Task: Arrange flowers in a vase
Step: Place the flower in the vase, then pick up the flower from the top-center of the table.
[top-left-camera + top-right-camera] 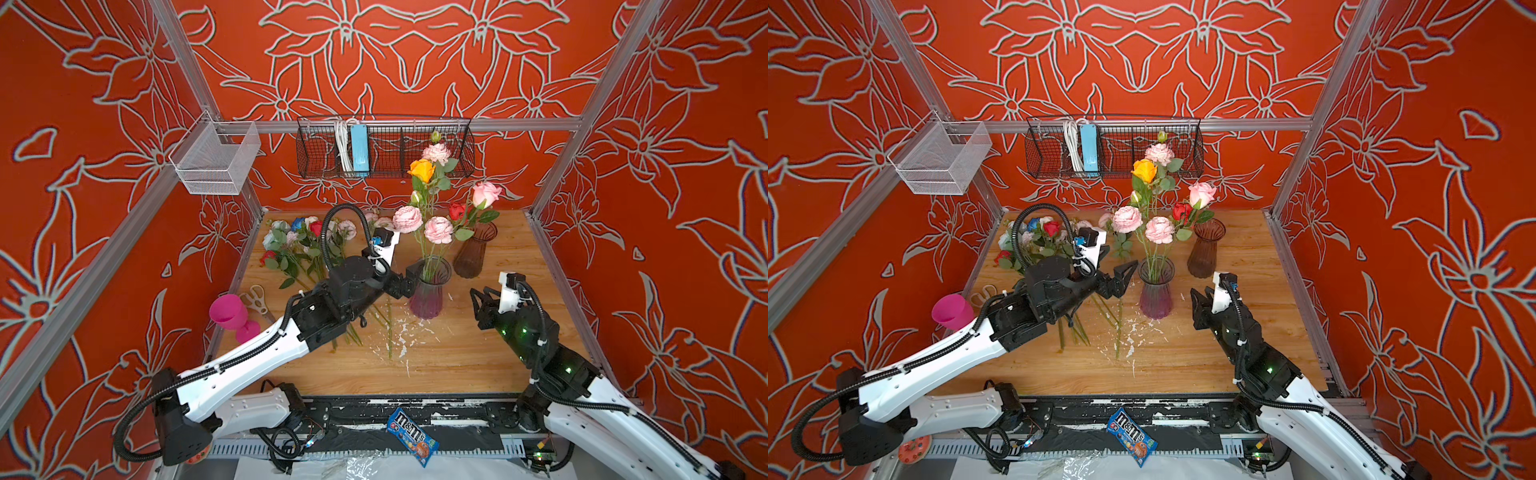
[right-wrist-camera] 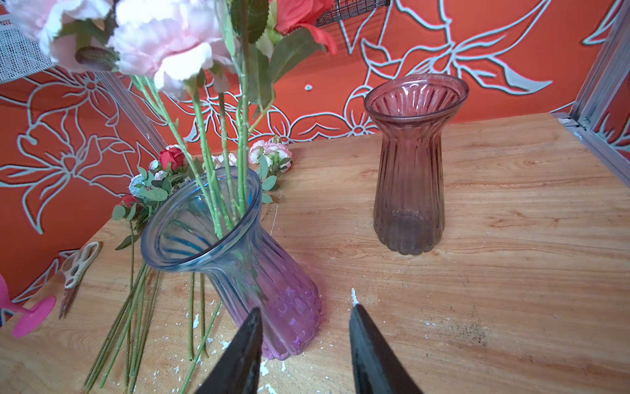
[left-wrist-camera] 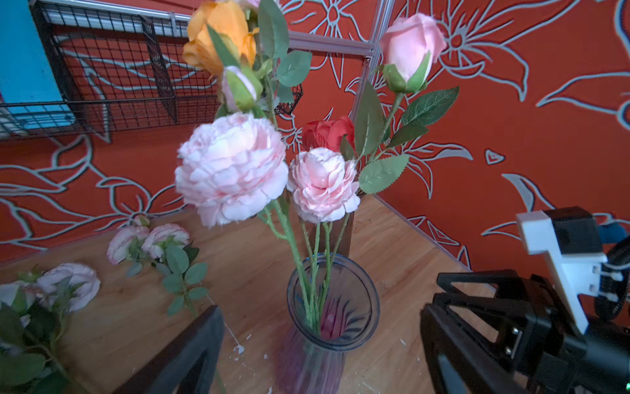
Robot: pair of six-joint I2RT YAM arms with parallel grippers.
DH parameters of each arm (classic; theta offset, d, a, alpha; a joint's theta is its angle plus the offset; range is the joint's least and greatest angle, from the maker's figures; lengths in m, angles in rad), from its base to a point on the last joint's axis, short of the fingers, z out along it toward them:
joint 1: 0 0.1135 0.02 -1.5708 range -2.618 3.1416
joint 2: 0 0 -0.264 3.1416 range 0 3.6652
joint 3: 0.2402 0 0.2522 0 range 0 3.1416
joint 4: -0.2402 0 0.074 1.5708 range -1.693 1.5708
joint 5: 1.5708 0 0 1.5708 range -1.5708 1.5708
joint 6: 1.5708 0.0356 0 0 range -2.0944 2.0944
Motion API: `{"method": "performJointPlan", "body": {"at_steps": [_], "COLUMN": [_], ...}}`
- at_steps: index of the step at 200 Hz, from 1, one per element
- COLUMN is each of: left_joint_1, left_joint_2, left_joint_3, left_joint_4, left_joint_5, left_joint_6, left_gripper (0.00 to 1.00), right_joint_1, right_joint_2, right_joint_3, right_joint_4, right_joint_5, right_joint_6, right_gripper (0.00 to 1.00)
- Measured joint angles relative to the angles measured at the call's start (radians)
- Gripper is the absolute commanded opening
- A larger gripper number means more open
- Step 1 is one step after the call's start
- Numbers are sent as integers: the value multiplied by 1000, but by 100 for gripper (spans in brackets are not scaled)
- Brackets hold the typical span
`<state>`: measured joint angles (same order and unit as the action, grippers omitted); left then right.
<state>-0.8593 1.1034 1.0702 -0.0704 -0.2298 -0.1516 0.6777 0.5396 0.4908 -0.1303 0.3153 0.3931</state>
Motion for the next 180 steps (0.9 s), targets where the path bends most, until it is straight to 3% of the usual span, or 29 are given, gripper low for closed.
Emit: {"method": "performJointPlan", "body": {"at_steps": [92,154,180], "left_joint_1": [0,10,73], "left_joint_2": [-143,-259,-261], "left_joint_3": [-27,-180,-280], "left_joint_4": [-269,-318,-301], "left_joint_5": [-88,-188,-160], "left_joint_6": [-22,-140,-219], "left_gripper": [94,91,89], "right_joint_1": [0,0,0], "right_joint_2": [16,31,50], "right_joint_3": [0,0,0], "right_joint_4": [0,1,3], "right_joint_5": [0,-1,-1], "right_joint_6": [0,0,0], "right_gripper": [44,44,44]}}
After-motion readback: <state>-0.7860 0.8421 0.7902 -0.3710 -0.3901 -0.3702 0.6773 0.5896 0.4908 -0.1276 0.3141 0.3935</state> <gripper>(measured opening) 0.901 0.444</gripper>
